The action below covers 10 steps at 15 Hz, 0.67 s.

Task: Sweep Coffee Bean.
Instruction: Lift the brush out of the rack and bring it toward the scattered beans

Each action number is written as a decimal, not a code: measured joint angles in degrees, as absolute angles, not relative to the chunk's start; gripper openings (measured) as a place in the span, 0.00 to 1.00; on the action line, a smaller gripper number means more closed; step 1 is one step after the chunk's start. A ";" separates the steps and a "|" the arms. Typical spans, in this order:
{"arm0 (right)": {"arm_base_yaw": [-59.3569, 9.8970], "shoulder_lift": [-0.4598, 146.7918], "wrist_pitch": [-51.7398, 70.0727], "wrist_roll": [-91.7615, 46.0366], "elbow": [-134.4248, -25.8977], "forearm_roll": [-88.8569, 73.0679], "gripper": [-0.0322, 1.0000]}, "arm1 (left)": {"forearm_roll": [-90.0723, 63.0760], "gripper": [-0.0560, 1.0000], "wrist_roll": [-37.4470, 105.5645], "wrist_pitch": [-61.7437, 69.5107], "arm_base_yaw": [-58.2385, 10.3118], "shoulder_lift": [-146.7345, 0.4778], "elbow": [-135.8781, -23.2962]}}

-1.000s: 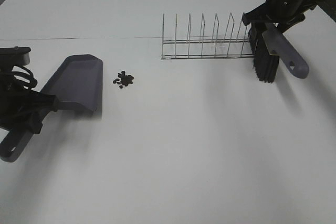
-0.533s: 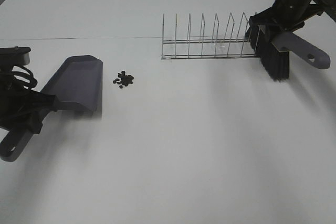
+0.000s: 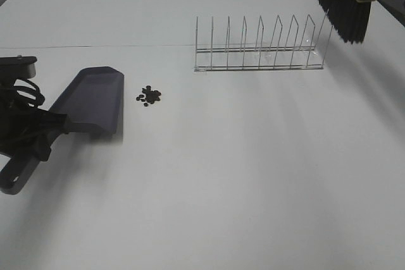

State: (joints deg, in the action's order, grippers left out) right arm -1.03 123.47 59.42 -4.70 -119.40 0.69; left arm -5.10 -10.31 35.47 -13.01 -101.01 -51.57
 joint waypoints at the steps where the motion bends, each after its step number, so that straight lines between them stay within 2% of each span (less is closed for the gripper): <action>1: -1.03 122.21 60.85 -4.70 -119.46 -1.49 0.30 | -5.10 0.35 -10.31 35.47 -13.01 -101.01 -51.57; 6: -1.83 121.52 70.13 -5.27 -119.40 -10.20 0.30 | -5.10 0.35 -10.31 35.70 -13.01 -101.01 -51.57; 10: -8.48 121.47 70.07 -4.76 -113.90 -10.43 0.30 | -5.10 0.35 -10.31 37.30 -13.46 -104.28 -51.57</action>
State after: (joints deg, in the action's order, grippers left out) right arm -8.48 121.47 70.07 -4.76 -113.90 -10.43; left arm -5.10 -10.31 37.30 -13.46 -104.28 -51.57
